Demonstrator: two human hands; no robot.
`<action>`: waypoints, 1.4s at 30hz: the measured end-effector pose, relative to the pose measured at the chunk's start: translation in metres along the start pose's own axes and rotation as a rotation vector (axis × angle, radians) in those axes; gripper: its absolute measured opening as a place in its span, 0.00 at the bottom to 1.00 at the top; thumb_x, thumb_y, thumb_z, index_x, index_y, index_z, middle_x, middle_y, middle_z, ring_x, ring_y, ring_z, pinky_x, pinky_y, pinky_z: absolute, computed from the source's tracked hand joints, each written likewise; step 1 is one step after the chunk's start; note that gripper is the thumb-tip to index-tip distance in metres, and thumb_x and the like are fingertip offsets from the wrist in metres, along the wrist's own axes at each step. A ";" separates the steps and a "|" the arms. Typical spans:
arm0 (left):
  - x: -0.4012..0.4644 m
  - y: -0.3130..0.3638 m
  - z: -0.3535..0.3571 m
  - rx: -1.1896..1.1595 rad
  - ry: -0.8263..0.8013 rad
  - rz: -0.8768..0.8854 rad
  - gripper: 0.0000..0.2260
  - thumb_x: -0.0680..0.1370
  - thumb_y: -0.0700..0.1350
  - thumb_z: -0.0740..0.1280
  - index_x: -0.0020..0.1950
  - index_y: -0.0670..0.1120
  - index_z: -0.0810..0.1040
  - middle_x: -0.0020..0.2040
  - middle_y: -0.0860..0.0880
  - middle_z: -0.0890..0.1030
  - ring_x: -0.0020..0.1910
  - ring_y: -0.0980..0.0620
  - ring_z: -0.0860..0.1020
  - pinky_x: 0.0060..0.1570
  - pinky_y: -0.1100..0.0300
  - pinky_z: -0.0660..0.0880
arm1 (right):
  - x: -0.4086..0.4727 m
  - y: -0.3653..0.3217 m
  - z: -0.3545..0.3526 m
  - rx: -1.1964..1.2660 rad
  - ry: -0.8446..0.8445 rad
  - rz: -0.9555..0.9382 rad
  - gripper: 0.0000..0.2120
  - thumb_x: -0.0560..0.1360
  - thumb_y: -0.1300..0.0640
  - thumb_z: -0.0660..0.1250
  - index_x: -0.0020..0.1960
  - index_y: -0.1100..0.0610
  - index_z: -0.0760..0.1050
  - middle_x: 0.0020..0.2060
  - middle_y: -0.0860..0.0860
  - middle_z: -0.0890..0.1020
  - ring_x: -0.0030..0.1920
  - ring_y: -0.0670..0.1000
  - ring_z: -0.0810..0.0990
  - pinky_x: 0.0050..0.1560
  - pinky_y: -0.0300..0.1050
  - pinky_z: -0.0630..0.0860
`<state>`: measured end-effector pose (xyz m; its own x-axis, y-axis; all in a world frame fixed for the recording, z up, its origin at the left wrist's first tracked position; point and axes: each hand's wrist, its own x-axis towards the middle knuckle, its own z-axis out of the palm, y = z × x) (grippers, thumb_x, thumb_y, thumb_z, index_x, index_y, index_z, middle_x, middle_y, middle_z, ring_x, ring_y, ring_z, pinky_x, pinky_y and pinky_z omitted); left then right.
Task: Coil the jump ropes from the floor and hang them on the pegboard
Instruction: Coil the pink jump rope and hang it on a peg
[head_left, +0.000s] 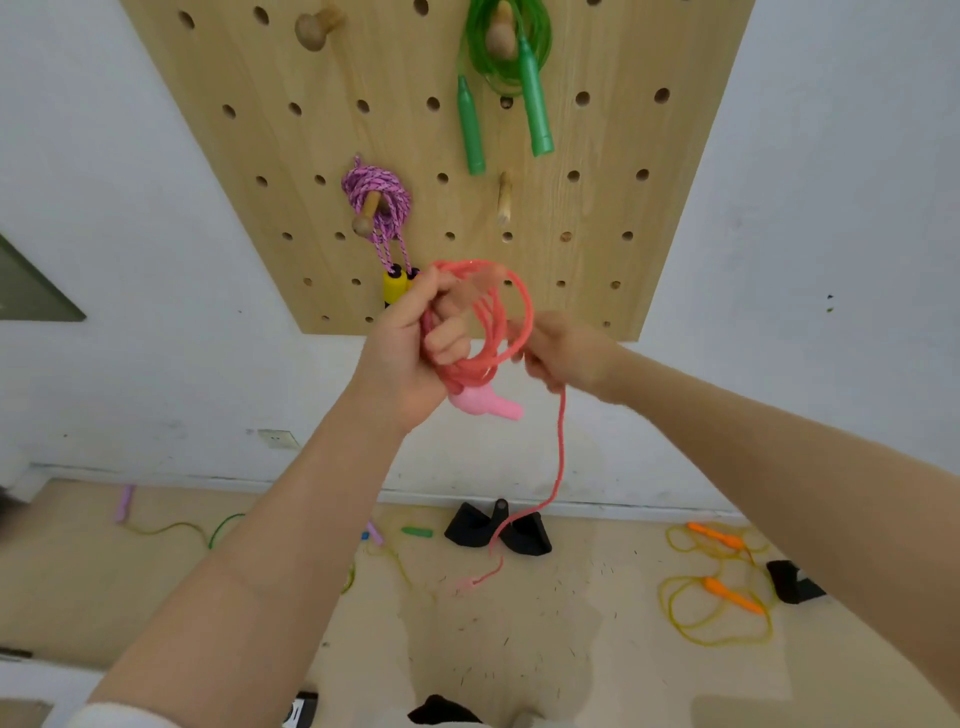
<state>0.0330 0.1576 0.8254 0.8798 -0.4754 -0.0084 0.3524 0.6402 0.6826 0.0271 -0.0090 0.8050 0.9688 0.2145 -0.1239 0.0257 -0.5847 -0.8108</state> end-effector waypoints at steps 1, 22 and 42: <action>0.004 -0.003 0.000 -0.045 0.090 0.058 0.14 0.79 0.44 0.58 0.37 0.42 0.75 0.43 0.43 0.84 0.18 0.61 0.70 0.21 0.71 0.69 | -0.001 0.000 0.009 -0.136 -0.044 -0.003 0.13 0.81 0.57 0.52 0.41 0.56 0.69 0.29 0.49 0.69 0.26 0.46 0.67 0.30 0.44 0.70; -0.012 -0.056 0.009 0.325 0.097 0.004 0.12 0.81 0.46 0.52 0.40 0.45 0.67 0.17 0.52 0.63 0.16 0.55 0.62 0.31 0.62 0.73 | 0.002 -0.029 -0.027 0.085 0.221 -0.284 0.10 0.72 0.57 0.71 0.37 0.61 0.74 0.28 0.49 0.74 0.28 0.41 0.69 0.32 0.33 0.67; -0.001 0.083 -0.040 0.015 0.457 0.249 0.24 0.82 0.47 0.56 0.26 0.45 0.70 0.20 0.52 0.68 0.14 0.58 0.61 0.17 0.70 0.62 | 0.038 -0.059 0.040 0.015 -0.231 0.094 0.09 0.80 0.55 0.58 0.56 0.58 0.73 0.30 0.52 0.74 0.22 0.47 0.69 0.26 0.39 0.69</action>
<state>0.0741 0.2353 0.8532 0.9870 0.0042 -0.1607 0.1134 0.6903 0.7146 0.0530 0.0650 0.8254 0.8849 0.3335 -0.3251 -0.0673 -0.5991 -0.7978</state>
